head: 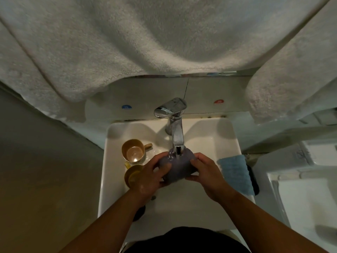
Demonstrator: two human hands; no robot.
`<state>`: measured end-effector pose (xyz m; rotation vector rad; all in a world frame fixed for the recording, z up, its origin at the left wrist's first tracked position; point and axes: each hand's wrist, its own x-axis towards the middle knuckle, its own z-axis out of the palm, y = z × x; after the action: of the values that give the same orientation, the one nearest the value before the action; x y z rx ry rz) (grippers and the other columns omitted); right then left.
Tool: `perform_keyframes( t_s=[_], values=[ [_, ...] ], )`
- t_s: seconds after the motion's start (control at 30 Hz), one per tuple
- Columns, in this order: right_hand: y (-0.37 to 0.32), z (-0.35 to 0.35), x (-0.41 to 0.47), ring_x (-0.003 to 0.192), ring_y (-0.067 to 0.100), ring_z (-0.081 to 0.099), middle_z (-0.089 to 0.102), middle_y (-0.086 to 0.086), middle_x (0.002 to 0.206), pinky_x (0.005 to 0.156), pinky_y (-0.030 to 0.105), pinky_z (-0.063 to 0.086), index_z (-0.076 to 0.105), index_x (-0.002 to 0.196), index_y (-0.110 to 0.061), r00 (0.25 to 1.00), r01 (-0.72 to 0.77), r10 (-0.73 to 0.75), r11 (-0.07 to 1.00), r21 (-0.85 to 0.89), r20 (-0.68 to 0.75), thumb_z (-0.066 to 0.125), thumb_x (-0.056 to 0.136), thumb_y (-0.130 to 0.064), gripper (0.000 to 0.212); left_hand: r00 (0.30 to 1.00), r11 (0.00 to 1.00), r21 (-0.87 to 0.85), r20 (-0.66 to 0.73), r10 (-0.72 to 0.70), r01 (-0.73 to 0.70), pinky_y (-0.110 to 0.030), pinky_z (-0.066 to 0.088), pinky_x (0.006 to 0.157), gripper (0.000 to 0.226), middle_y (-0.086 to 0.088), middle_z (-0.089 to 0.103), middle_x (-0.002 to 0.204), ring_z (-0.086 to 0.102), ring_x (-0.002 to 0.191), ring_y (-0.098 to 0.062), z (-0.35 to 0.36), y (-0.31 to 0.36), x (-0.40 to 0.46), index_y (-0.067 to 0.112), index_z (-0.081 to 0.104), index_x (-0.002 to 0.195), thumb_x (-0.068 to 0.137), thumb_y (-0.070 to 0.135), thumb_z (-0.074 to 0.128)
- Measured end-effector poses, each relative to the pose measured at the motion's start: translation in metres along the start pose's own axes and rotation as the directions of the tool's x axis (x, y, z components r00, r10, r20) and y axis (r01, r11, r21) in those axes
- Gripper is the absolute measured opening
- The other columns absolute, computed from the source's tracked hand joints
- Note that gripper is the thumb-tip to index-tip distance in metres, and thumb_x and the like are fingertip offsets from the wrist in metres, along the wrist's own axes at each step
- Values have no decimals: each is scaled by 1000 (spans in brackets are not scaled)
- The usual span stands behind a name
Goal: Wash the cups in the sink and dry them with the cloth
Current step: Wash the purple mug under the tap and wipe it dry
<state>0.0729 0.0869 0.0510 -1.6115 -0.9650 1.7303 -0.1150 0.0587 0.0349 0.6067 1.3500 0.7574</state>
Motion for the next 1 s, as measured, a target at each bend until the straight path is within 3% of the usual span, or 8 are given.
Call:
perform_keyframes(
  t_s=[0.07,0.2,0.33,0.53,0.6,0.73,0.87,1.0],
  values=[
    [4,2,0,105,25,67,70,4,107,82,42,62,64,107,-15,999,32,-32,997,-67,8,64,95,-20,12,1000,1000,-11,28,-4,4,-45,62,85,39,-3,57,137,62,118,-31,-3,0,-4,41,57,129,94,27,70],
    [8,15,1,97,12,67,68,-5,106,83,36,61,59,110,-26,995,69,-88,951,-301,-50,85,76,-37,44,995,1000,23,99,-11,8,-34,62,80,59,-3,59,136,64,116,-24,-4,-1,-6,32,52,141,88,24,76],
    [0,17,9,92,18,68,69,-1,96,81,47,62,65,95,-25,994,25,-51,964,-263,-93,71,90,-38,14,996,998,59,90,8,-13,-37,63,81,61,-1,55,138,61,118,-25,-6,1,-9,37,52,142,88,19,76],
    [1,24,11,80,15,66,68,-5,86,76,41,60,62,87,-28,981,80,-155,870,-486,-116,73,79,-51,27,991,971,198,66,119,-130,-21,59,71,62,9,60,126,61,110,-9,-4,3,-14,41,53,135,87,9,76],
    [1,22,16,81,14,67,70,-5,88,76,42,61,64,86,-30,981,96,-163,881,-464,-106,69,81,-54,25,990,975,176,31,134,-137,-21,58,68,60,9,60,125,61,108,-9,-3,2,-14,41,54,132,88,7,75],
    [-1,23,20,72,3,55,64,-9,96,68,14,45,66,103,-25,977,134,-214,690,-711,-23,58,98,-44,22,990,980,144,5,139,-138,-23,60,69,50,8,58,124,60,107,-11,-3,3,-15,44,57,127,91,13,72],
    [-3,33,18,72,9,60,64,-4,83,68,28,52,57,83,-30,966,41,-205,726,-686,-159,51,96,-55,29,979,939,281,5,204,-198,-35,61,88,51,20,62,120,61,108,-4,-4,2,-12,50,59,124,89,16,74],
    [-10,27,17,82,14,61,63,0,92,74,33,57,57,93,-25,990,112,-144,734,-670,8,50,100,-46,24,979,947,272,-55,194,-172,-37,61,87,46,19,61,119,60,107,-6,-9,2,-12,54,57,119,91,20,72]
  ],
)
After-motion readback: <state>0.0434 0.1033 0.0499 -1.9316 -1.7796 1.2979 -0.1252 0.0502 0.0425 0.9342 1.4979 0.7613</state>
